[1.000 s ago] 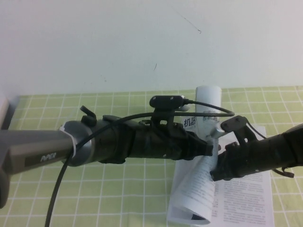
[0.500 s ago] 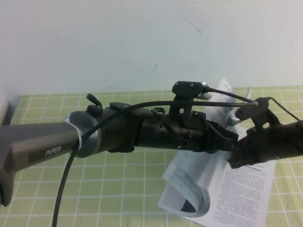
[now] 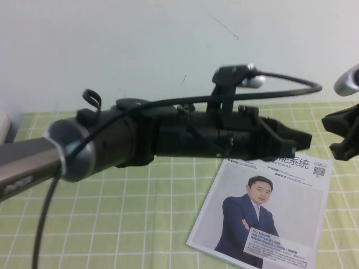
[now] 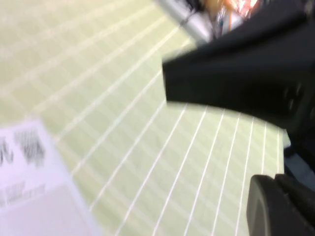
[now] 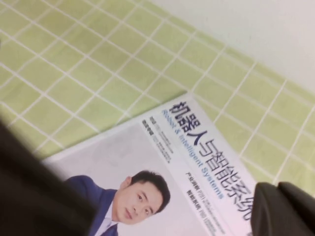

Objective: Close book
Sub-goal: 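Close the open booklet and leave it lying on the table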

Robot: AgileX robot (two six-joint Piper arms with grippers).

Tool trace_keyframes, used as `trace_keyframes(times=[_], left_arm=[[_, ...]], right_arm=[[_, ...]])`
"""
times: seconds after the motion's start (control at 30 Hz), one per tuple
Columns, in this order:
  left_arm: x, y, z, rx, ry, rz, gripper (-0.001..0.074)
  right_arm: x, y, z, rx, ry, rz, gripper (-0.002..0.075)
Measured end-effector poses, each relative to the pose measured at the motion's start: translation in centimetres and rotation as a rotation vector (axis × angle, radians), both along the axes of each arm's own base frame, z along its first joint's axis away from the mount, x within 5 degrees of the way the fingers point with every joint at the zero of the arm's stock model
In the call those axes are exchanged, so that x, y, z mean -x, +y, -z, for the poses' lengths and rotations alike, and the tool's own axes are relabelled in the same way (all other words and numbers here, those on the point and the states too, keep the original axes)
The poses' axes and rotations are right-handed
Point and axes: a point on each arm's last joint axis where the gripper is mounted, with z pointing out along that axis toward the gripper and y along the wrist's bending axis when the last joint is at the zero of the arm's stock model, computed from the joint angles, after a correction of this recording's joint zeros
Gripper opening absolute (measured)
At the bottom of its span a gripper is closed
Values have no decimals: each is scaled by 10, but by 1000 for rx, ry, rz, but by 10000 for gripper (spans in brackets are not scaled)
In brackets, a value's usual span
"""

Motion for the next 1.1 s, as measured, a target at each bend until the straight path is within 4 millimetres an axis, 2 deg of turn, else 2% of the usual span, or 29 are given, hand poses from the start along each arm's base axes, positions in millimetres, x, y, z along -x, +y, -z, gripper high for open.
trace_keyframes(times=[0.1, 0.2, 0.37, 0.5, 0.57, 0.63, 0.87, 1.0, 1.1], left_arm=[[10, 15, -40, 10, -90, -72, -3], [21, 36, -69, -91, -186, -162, -3], [36, 75, -87, -350, -264, -267, -3], [42, 119, -89, -689, -267, -435, -3], [47, 139, -92, -808, -274, -521, -3], [55, 154, -94, -856, -286, -584, -3], [108, 192, -96, -660, -424, -662, -3], [134, 208, -75, -576, -488, -660, -3], [152, 219, -52, -545, -512, -650, -3]], right_arm=[[23, -4, -25, 34, -63, -46, -3], [49, -9, -44, 99, -105, -106, -3], [93, -26, -59, 258, -63, -126, -3], [120, -47, -62, 347, 5, 29, -3], [134, -55, -61, 359, -9, 95, -3], [149, -60, -57, 345, -29, 127, -3], [198, -66, -24, 214, -149, 190, -3], [219, -64, -5, 104, -178, 186, -3], [229, -63, 10, 51, -186, 180, -3]])
